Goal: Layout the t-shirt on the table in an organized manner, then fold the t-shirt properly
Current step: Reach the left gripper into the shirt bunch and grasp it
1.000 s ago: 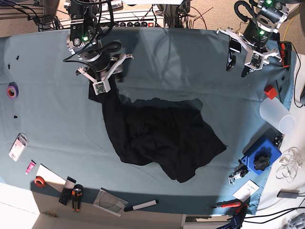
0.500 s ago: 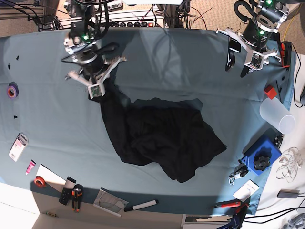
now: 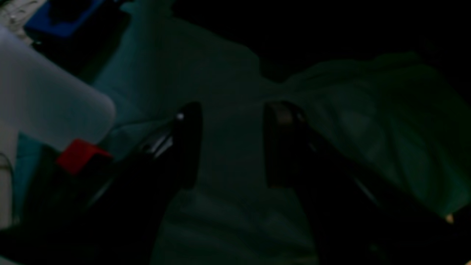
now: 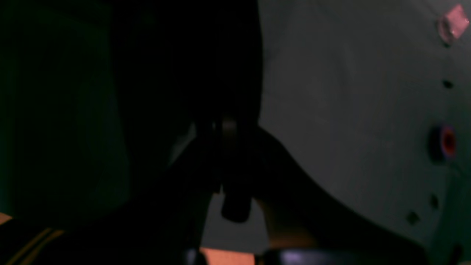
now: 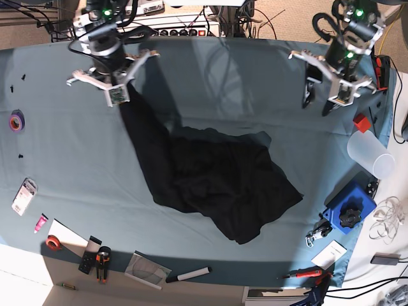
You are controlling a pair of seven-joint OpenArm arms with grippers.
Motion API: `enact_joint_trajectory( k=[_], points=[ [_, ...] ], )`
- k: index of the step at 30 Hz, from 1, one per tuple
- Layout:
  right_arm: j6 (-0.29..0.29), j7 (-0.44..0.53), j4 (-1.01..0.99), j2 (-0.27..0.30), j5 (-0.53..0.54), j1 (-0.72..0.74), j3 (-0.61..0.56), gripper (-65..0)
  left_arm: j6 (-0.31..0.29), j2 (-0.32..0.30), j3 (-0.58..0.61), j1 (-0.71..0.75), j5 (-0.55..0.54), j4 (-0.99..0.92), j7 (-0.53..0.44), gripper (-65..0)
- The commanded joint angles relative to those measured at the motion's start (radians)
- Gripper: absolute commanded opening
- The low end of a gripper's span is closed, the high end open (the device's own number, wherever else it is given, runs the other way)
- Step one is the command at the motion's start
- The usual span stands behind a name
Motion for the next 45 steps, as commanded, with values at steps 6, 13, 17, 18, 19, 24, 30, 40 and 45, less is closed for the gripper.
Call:
enact_joint_trajectory(
  k=[6, 13, 17, 18, 19, 24, 30, 40, 45],
  points=[
    [-0.008, 0.027, 0.019, 0.003, 0.066, -0.012, 0.188, -65.0, 0.0, -0.054, 0.222, -0.161, 0.107, -0.122, -0.08, -36.8],
    [0.045, 0.024, 0.019, 0.003, 0.182, -0.012, 0.309, -65.0, 0.0, -0.072, 0.424, -0.399, 0.393, -0.207, -0.183, -36.8],
    [0.045, 0.024, 0.019, 0.003, 0.229, -0.012, 0.309, -65.0, -0.035, -0.072, 0.518, -0.544, 0.436, -0.312, -0.183, -31.6],
    [0.045, 0.024, 0.019, 0.003, 0.233, -0.012, 0.309, -65.0, -0.042, -0.072, 0.542, -0.58, 0.457, -0.349, -0.183, -30.1],
    [0.045, 0.024, 0.019, 0.003, 0.233, -0.012, 0.309, -65.0, -0.04, -0.072, 0.564, -0.614, 0.472, -0.386, -0.183, -29.4],
    [0.045, 0.024, 0.019, 0.003, 0.233, -0.012, 0.309, -65.0, 0.032, -0.071, 0.613, -0.751, 0.442, -0.532, -0.178, -29.3],
    [0.045, 0.026, 0.019, 0.003, 0.233, -0.012, 0.309, -65.0, 0.027, -0.067, 0.613, -0.839, 0.352, -0.629, -0.141, -29.3],
    [0.045, 0.036, 0.019, 0.003, 0.232, -0.012, 0.309, -65.0, 0.0, -0.03, 0.616, -0.874, 0.299, -0.762, -0.101, -38.8],
    [0.043, 0.063, 0.019, 0.003, 0.229, -0.011, 0.309, -65.0, 0.155, -0.032, 0.615, -0.875, 0.283, -0.758, -0.092, -65.0]
  ],
)
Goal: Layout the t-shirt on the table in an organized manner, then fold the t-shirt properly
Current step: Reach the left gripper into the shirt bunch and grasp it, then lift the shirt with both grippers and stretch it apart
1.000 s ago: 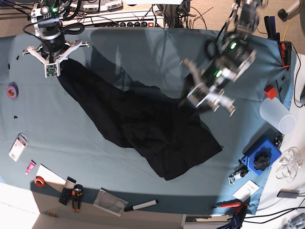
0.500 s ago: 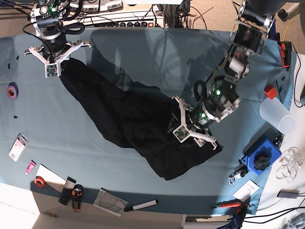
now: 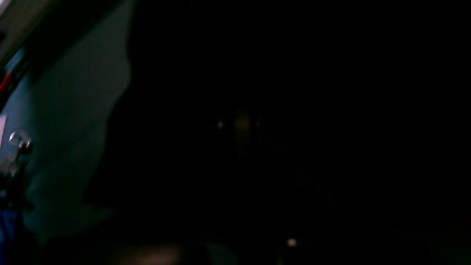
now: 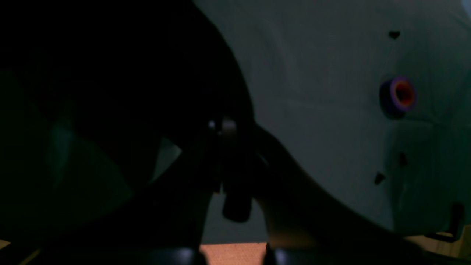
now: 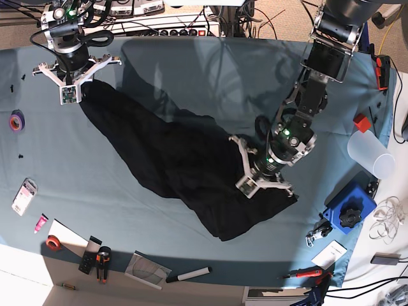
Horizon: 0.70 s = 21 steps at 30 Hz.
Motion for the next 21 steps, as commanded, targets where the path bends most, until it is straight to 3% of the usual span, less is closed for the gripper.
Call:
enact_joint_trajectory(
  k=[1, 6, 8, 14, 21],
  points=[
    [-0.007, 0.036, 0.018, 0.006, -0.004, -0.002, 0.004, -65.0, 0.026, -0.005, -0.004, -0.025, -0.006, 0.021, 0.006, -65.0],
    [-0.014, 0.107, 0.018, 0.006, -0.109, 0.029, 0.004, -65.0, 0.143, -0.008, -0.01, -0.025, -0.006, 0.067, 0.135, -65.0],
    [-0.014, 0.136, -0.02, 0.006, -0.133, 0.074, 0.004, -65.0, 0.16, -0.008, -0.038, -0.025, -0.002, 0.102, 0.162, -65.0],
    [-0.021, 0.162, -0.258, 0.055, -0.133, 0.26, 0.004, -65.0, 0.158, -0.008, -0.213, -0.025, -0.025, 0.231, 0.322, -65.0],
    [-0.125, 0.148, -0.356, 0.175, -0.134, 0.404, 0.024, -65.0, 0.06, -0.011, -0.488, -0.009, -0.19, 0.246, 0.454, -65.0]
  ],
)
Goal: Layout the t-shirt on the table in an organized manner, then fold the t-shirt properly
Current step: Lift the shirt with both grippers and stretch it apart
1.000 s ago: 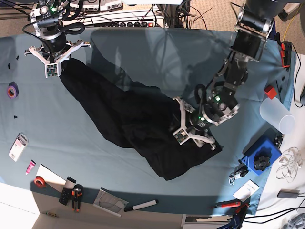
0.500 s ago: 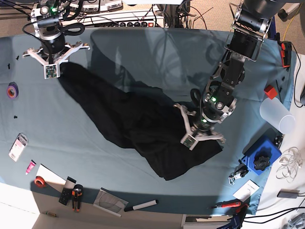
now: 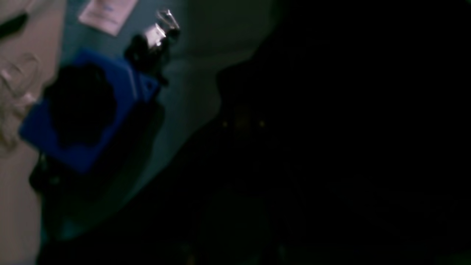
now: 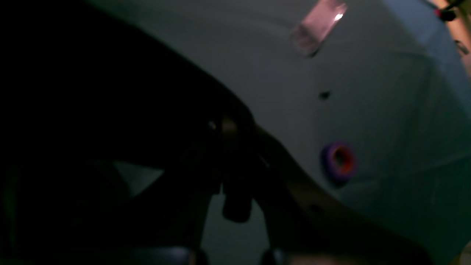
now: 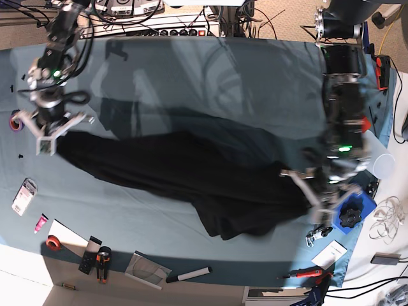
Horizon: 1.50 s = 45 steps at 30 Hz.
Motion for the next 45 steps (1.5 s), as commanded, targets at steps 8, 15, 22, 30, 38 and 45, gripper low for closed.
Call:
enact_joint_trajectory(
  k=[8, 15, 22, 30, 38, 45],
  points=[
    [0.003, -0.046, 0.016, 0.049, 0.047, 0.023, 0.257, -65.0, -0.073, -0.028, -0.201, 0.135, -0.235, 0.018, 0.034, -65.0],
    [0.126, -0.223, 0.016, 0.049, 0.192, -0.042, 0.341, -65.0, -0.138, -0.028, -0.223, 0.286, -0.38, 0.019, 0.1, -65.0],
    [0.167, -0.285, 0.016, 0.049, 0.269, -0.075, 0.341, -65.0, -0.384, -0.028, -0.223, 0.312, -0.468, 0.019, 0.092, -53.2],
    [0.169, -0.287, 0.016, 0.049, 0.311, -0.075, 0.341, -65.0, -0.394, -0.029, -0.223, 0.294, -0.533, 0.056, 0.093, -26.4],
    [0.169, -0.294, 0.016, 0.049, 0.311, -0.075, 0.341, -65.0, -0.396, -0.028, -0.223, 0.292, -0.52, 0.24, 0.136, -26.3],
    [0.169, -0.294, 0.016, 0.049, 0.311, -0.075, 0.341, -65.0, -0.392, -0.021, -0.221, 0.302, -0.509, 0.307, 0.082, -26.4]
  ],
)
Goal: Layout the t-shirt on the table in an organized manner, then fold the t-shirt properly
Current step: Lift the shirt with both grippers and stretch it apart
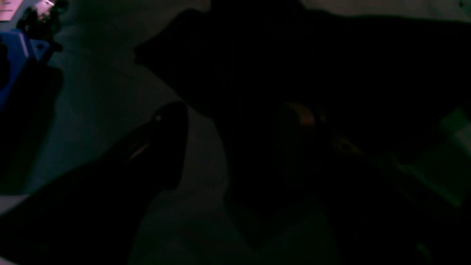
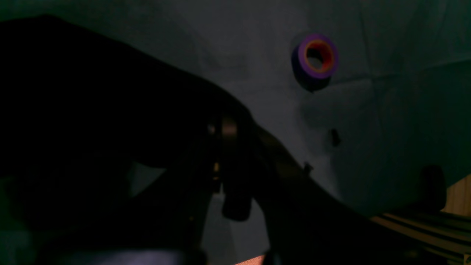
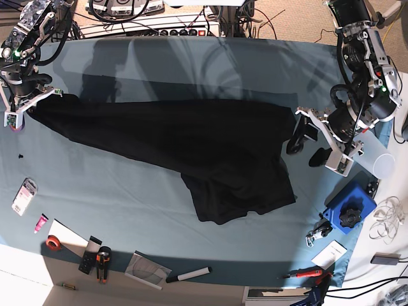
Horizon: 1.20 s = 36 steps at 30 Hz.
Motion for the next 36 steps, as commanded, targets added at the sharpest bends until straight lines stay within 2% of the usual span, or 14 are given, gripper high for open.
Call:
enact_joint_trajectory(
  k=[1, 3, 5, 7, 15, 17, 20, 24, 27, 30, 33, 36],
  points=[
    [-0.007, 0.018, 0.015, 0.022, -0.001, 0.005, 0.011, -65.0, 0.0, -0.005, 0.003, -0.015, 0.002, 0.014, -0.074, -26.4],
    [-0.007, 0.018, 0.015, 0.022, 0.002, 0.006, 0.011, -65.0, 0.002, -0.005, 0.022, -0.02, 0.075, 0.007, -0.169, -26.4],
    [-0.007, 0.018, 0.015, 0.02, 0.003, 0.005, 0.011, -65.0, 0.04, -0.006, 0.061, -0.041, 0.142, -0.013, -0.219, -26.4],
    [-0.007, 0.017, 0.015, 0.016, 0.002, 0.005, 0.01, -65.0, 0.086, -0.006, 0.116, -0.082, 0.195, -0.048, -0.227, -26.4],
    [-0.007, 0.01, 0.015, 0.017, 0.002, 0.005, 0.009, -65.0, 0.172, -0.005, 0.327, -0.336, 0.334, -0.334, -0.21, -26.6],
    [-0.007, 0.01, 0.015, 0.017, 0.002, 0.005, 0.009, -65.0, 0.166, -0.005, 0.346, -0.396, 0.332, -0.425, -0.183, -26.6],
    [-0.007, 0.01, 0.015, 0.017, 0.002, 0.005, 0.009, -65.0, 0.124, -0.005, 0.352, -0.47, 0.33, -0.552, -0.127, -26.6],
    [-0.007, 0.011, 0.015, 0.017, 0.002, 0.005, 0.009, -65.0, 0.122, -0.008, 0.352, -0.533, 0.33, -0.689, -0.121, -26.6],
    [-0.007, 0.011, 0.015, 0.017, 0.002, 0.005, 0.009, -65.0, 0.071, -0.008, 0.352, -0.555, 0.329, -0.764, -0.121, -26.6],
    [-0.007, 0.011, 0.015, 0.017, 0.002, 0.005, 0.009, -65.0, 0.071, -0.008, 0.352, -0.556, 0.307, -0.794, -0.117, -27.0],
    [-0.008, 0.011, 0.015, 0.017, 0.003, 0.006, 0.009, -65.0, 0.032, -0.007, 0.352, -0.554, 0.239, -0.81, -0.116, -36.1],
    [-0.007, 0.011, 0.015, 0.017, 0.002, 0.006, 0.009, -65.0, 0.031, -0.008, 0.352, -0.546, 0.182, -0.811, -0.113, -45.8]
  ],
)
